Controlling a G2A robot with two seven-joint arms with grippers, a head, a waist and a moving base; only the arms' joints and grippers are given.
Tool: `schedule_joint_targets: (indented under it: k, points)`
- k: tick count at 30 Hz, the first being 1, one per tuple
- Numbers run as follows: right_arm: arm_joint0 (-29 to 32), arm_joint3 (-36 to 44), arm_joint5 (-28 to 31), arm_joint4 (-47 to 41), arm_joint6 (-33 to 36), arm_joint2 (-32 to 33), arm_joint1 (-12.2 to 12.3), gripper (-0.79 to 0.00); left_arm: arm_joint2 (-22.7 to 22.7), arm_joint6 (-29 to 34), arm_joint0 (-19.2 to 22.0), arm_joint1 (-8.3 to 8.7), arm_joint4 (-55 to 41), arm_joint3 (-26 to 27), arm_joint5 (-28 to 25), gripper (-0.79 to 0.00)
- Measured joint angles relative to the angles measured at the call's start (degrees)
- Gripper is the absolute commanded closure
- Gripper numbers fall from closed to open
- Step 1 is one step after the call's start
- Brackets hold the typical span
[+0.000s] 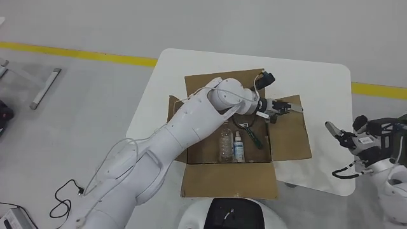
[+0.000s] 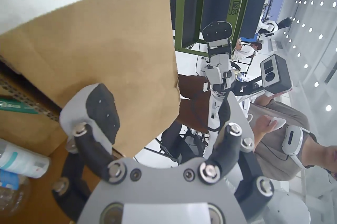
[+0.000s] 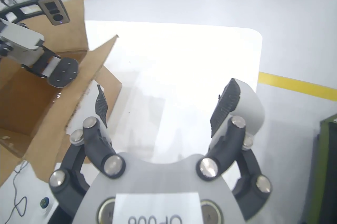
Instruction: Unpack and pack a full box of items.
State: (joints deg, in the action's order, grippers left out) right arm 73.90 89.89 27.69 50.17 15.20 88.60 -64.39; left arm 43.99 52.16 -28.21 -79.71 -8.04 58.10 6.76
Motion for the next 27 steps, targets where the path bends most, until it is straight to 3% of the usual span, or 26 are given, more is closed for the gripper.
schedule_joint_targets:
  k: [6, 16, 20, 27]
  points:
    - [-2.1, -2.6, 6.6, -6.0, 0.8, -0.6, 0.2, -0.785, 7.5, 5.7, -4.3, 3.87, 4.0, 7.0, -1.1, -0.785]
    - [-9.6, -7.5, 14.4, -14.9, 7.2, -7.6, -0.3, -0.785, 21.5, 9.8, -17.6, 10.26, 16.7, 24.5, 2.4, -0.785]
    - [-12.5, -7.3, 14.2, -16.6, 11.3, -10.8, -0.5, -0.785, 25.7, 11.0, -21.2, 11.56, 18.4, 27.8, 2.8, -0.785]
    - [-16.6, -6.3, 12.5, -17.2, 16.5, -15.9, -1.0, -0.779, 30.2, 10.5, -23.8, 12.75, 18.1, 29.6, 3.1, -0.785]
